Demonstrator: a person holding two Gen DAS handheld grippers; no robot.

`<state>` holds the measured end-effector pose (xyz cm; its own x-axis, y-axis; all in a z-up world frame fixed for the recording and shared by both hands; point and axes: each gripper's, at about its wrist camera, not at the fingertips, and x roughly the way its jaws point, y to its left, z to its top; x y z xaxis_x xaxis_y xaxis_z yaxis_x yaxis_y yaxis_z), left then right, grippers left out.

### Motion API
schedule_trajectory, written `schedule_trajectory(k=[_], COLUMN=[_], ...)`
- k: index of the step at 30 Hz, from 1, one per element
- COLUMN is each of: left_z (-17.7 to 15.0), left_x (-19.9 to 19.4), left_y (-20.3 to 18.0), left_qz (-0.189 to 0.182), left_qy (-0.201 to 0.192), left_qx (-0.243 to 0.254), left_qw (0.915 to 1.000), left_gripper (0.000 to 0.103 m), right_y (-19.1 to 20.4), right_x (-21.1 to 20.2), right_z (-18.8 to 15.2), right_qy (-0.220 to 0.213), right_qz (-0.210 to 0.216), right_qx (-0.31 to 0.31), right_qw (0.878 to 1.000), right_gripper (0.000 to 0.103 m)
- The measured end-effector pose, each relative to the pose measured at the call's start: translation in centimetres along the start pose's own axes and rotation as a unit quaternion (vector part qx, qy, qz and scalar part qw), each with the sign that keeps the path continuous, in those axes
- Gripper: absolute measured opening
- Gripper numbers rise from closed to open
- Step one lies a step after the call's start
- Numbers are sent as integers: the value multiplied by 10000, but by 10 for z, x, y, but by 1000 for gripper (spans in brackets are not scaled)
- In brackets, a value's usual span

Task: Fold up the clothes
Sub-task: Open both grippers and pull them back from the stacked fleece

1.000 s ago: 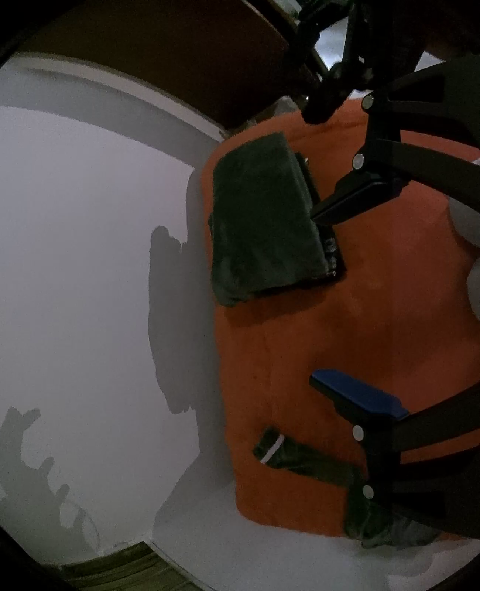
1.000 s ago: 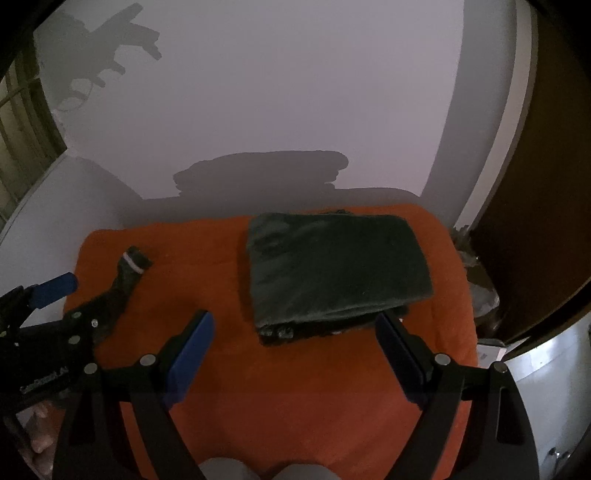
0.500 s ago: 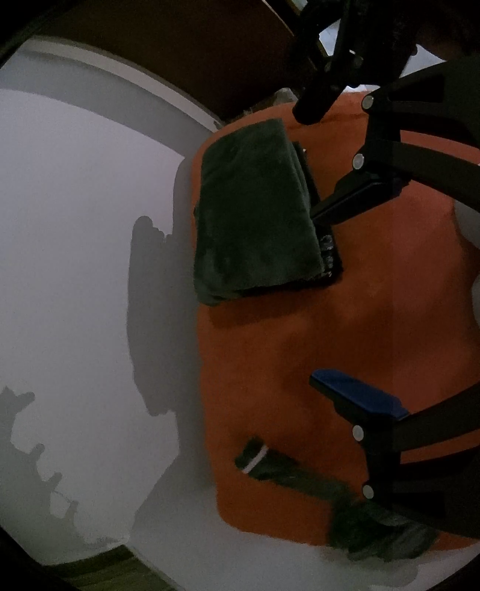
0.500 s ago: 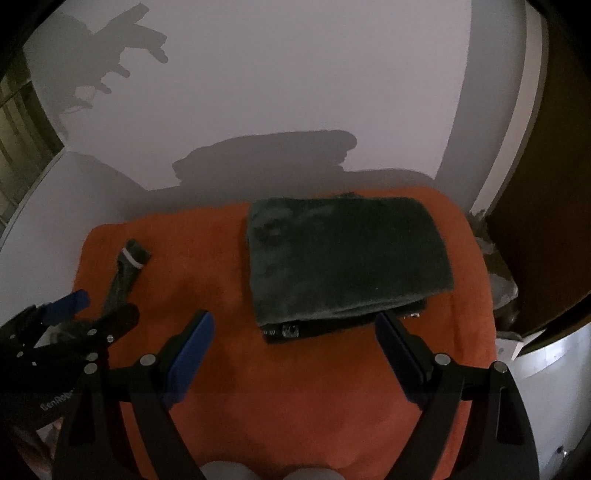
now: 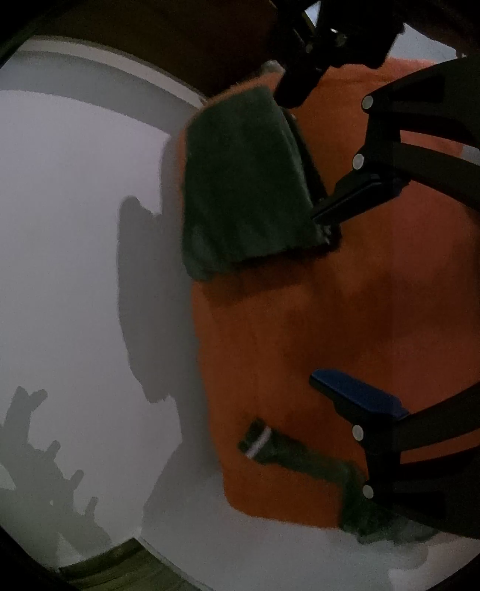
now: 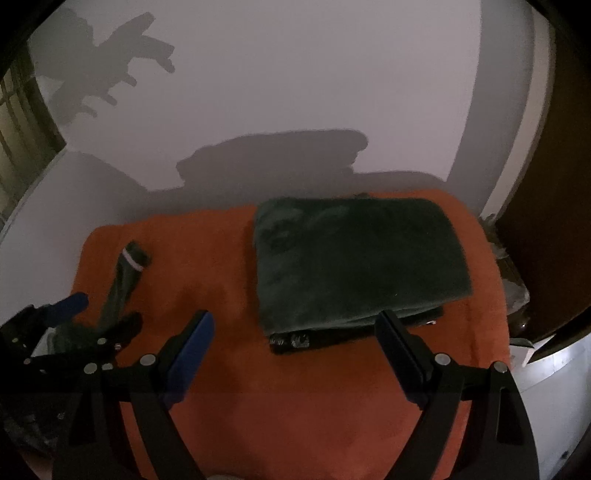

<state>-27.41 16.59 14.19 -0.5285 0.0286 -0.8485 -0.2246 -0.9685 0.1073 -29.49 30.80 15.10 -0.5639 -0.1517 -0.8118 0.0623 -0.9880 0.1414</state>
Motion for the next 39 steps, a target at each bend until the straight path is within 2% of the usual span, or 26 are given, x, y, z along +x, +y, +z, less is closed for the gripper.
schedule_trajectory(k=[5,10,15,18,23,28,32,39], left_z=[-38,-69,-81,-82,-71,-58,-49,-44], left_x=[-38,-69,-78,-87,-102,-115,-135,-174], left_y=[18,26,33,34,46,72,83,71], left_qz=[127,78,-179,-146,-148,-50,-39,-188], left_qy=[207,74,358,393,134,131,5,-339], left_qx=[-270,-277,-687,-704,-762,-1071,-1280,-1041], left_qw=[9993,9996,9968,9966,9969,9941,9918,9938], left_gripper=[81,81,81,81,81,81,81,81], right_y=[4,4,15,25,34,45,45,31], right_x=[-25,-66,-99,-108,-114,-130,-150,-172], right_z=[-26,-54,-67,-67,-49,-28,-18,-16], right_qy=[53,-159,-328,-295,-371,-473,-487,-571], right_qz=[-28,117,258,79,123,62,91,100], right_qx=[97,462,307,53,56,-95,7,361], right_qw=[9999,9987,9987,9995,9992,9988,9988,9977], right_gripper=[89,89,89,89,89,89,88,89])
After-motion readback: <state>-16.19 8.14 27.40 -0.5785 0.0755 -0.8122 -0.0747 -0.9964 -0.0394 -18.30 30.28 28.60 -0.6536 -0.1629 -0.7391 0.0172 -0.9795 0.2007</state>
